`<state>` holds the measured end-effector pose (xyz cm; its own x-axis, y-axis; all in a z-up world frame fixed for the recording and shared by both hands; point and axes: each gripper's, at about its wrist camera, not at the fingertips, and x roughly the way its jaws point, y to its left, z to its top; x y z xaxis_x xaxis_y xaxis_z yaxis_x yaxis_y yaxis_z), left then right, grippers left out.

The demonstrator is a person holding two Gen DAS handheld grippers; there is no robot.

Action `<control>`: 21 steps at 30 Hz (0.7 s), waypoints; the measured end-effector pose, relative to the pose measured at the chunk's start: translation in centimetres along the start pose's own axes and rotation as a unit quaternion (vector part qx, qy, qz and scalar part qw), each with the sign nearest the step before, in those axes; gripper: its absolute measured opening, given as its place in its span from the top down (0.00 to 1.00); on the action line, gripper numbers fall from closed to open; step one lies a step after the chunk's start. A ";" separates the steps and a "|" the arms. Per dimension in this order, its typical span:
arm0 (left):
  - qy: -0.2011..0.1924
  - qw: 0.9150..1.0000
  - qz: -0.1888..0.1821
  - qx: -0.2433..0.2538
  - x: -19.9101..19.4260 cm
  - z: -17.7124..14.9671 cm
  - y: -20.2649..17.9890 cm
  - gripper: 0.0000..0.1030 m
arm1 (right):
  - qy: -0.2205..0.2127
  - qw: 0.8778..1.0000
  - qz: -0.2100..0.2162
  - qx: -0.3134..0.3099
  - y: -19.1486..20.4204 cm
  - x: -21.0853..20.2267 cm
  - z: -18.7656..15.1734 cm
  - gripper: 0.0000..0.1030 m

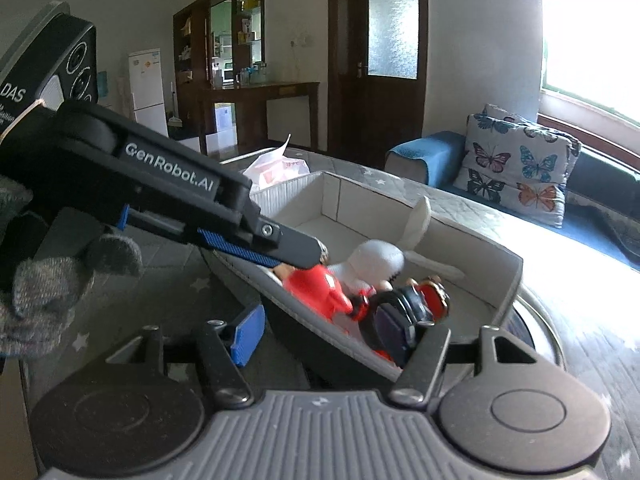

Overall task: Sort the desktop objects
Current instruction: 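Move the left gripper back to the green alien figure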

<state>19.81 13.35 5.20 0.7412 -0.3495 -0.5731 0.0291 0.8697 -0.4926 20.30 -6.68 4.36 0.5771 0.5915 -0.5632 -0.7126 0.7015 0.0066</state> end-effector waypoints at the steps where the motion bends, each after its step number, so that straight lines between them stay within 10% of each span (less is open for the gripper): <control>1: 0.001 1.000 -0.003 0.003 -0.1 -0.3 -0.4 0.65 | -0.001 1.000 -0.004 0.000 0.0 -0.5 -0.4 0.37; 21: 0.055 0.996 -0.038 0.056 1.0 -7.7 -6.9 0.65 | -0.008 0.995 -0.085 0.049 -1.9 -9.1 -8.1 0.19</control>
<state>15.20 4.32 2.97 0.6568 -0.4466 -0.6076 0.1615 0.8704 -0.4651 13.16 -16.62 2.84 0.6922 0.4674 -0.5500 -0.5629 0.8265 -0.0061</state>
